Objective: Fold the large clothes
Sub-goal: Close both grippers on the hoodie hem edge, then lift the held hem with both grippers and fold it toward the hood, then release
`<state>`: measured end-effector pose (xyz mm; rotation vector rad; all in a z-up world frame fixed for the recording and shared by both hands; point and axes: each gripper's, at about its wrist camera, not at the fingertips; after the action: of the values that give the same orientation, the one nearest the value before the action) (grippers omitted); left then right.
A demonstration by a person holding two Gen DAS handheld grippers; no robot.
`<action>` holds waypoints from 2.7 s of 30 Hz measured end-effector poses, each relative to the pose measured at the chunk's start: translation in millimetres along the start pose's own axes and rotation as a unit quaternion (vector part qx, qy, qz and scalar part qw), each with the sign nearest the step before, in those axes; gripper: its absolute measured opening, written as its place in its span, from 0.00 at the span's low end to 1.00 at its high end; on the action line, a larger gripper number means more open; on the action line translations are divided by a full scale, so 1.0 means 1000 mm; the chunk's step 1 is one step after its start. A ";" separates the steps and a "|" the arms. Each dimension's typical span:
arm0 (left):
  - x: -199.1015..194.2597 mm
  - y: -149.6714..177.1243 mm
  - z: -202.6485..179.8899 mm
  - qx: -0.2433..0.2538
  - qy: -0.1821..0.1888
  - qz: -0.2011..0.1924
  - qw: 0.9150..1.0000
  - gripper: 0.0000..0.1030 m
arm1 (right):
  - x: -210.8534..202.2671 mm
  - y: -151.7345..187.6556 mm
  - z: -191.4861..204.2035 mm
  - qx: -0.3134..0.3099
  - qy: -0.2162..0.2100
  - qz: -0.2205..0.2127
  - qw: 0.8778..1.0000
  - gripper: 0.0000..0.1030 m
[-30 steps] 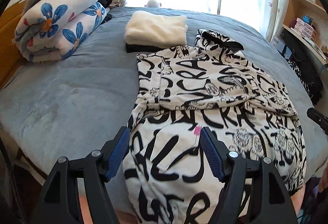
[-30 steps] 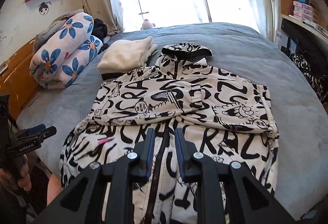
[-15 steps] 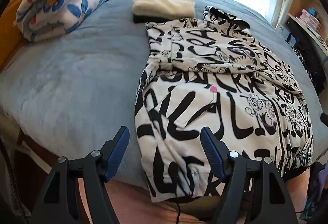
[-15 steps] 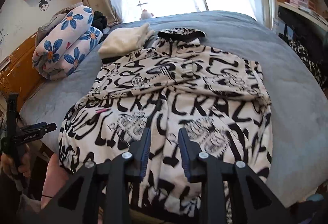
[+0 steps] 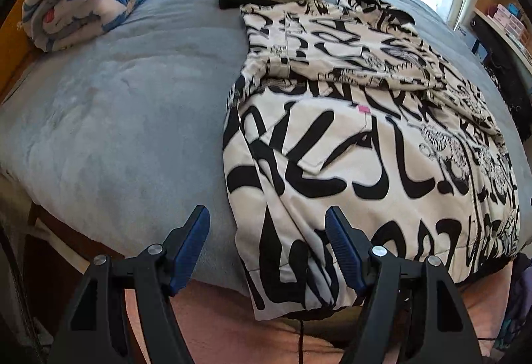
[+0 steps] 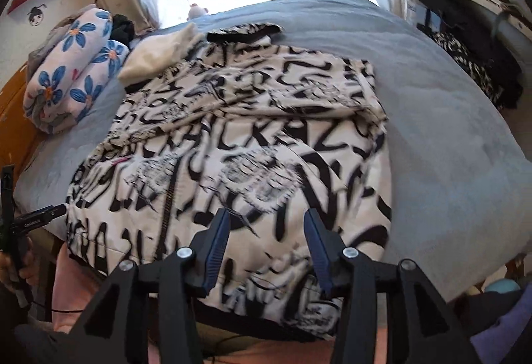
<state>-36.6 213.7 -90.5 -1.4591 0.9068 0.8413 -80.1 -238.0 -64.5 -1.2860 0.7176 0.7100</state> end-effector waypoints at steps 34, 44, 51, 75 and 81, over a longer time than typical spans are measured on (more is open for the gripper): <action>0.050 0.016 0.019 -0.029 0.093 0.086 0.992 0.90 | 0.052 0.051 -0.068 0.087 -0.079 0.119 0.986 0.49; 0.055 0.013 0.000 -0.002 0.080 0.081 0.993 0.58 | 0.057 0.046 -0.046 0.040 -0.042 0.117 0.991 0.24; 0.025 0.003 -0.011 -0.017 0.094 0.054 0.994 0.14 | 0.022 0.025 -0.033 0.029 -0.040 0.055 0.997 0.11; -0.083 -0.043 0.017 -0.077 0.165 -0.011 0.983 0.11 | -0.077 -0.003 -0.049 0.049 -0.097 -0.004 0.994 0.09; -0.074 -0.131 0.003 -0.097 0.190 -0.067 0.975 0.11 | -0.060 -0.086 -0.051 0.074 -0.113 -0.054 0.989 0.09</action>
<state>47.8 226.7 33.4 -1.8720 1.0142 0.5688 -51.0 -304.9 26.3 -1.0810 0.5026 0.6879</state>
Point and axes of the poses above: each gripper's, at about its wrist camera, not at the fingertips, and x roughly the way its jaws point, z to its left, y to its underside, and after that the axes turned 1 degree about z, right-handed
